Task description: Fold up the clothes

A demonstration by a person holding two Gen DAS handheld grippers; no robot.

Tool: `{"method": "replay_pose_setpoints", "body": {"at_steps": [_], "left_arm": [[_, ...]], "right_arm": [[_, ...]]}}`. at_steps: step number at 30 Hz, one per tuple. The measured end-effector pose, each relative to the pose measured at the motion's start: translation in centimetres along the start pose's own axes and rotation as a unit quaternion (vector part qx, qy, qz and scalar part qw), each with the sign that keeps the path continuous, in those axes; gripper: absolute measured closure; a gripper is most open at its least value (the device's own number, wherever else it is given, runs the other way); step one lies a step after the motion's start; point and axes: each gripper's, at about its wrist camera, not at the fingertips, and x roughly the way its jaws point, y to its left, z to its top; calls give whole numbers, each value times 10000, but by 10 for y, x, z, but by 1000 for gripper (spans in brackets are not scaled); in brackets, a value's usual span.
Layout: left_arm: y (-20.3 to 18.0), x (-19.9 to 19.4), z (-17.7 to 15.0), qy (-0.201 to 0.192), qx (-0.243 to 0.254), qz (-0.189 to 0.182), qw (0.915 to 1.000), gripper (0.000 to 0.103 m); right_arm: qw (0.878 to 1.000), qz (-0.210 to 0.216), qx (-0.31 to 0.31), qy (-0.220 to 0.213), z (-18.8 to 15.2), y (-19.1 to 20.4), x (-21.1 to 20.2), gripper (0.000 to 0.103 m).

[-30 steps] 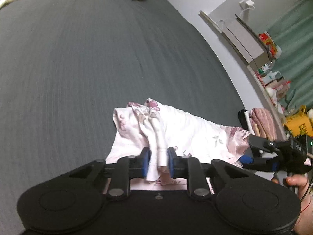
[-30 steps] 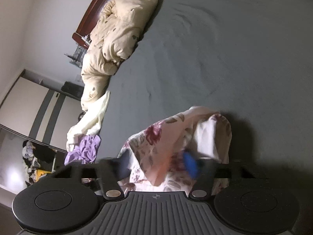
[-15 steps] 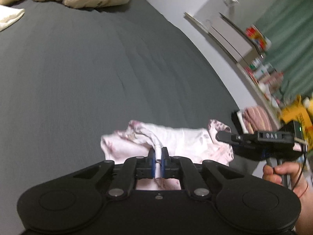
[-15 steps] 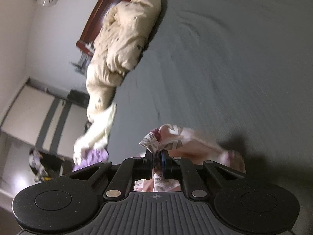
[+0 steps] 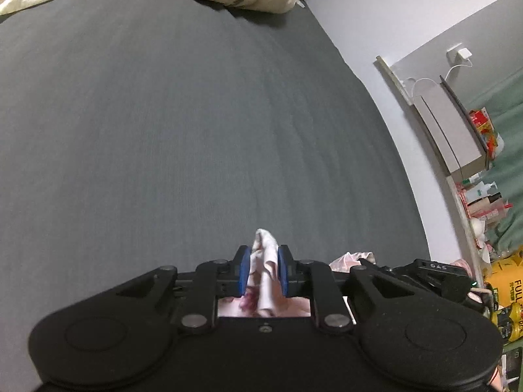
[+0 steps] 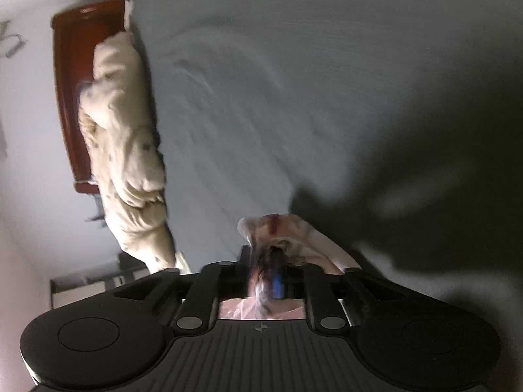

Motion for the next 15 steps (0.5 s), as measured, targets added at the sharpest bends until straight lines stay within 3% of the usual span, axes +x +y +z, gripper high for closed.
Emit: {"method": "replay_pose_setpoints", "body": {"at_steps": [2,5,9,12,15], "left_arm": [[1,-1,-1,-91,2,-78,9999,76],[7,-10,0,-374,-12,-151,9992,74],[12,-25,3,-611,148,33,9980,68],[7,-37,0,-807,575,341,9945,56],[2,-44,-6,-657,905,330,9932,52]], "right_arm": [[9992,228,-296,-158,5,5,-9,72],[9947,379,-812,-495,10,18,-26,42],[9800,95,-1978,-190,-3,46,-36,41],[9486,-422,-3135,-21,-26,65,-42,41],[9047,-1016,-4136,96,-54,74,-46,41]]}}
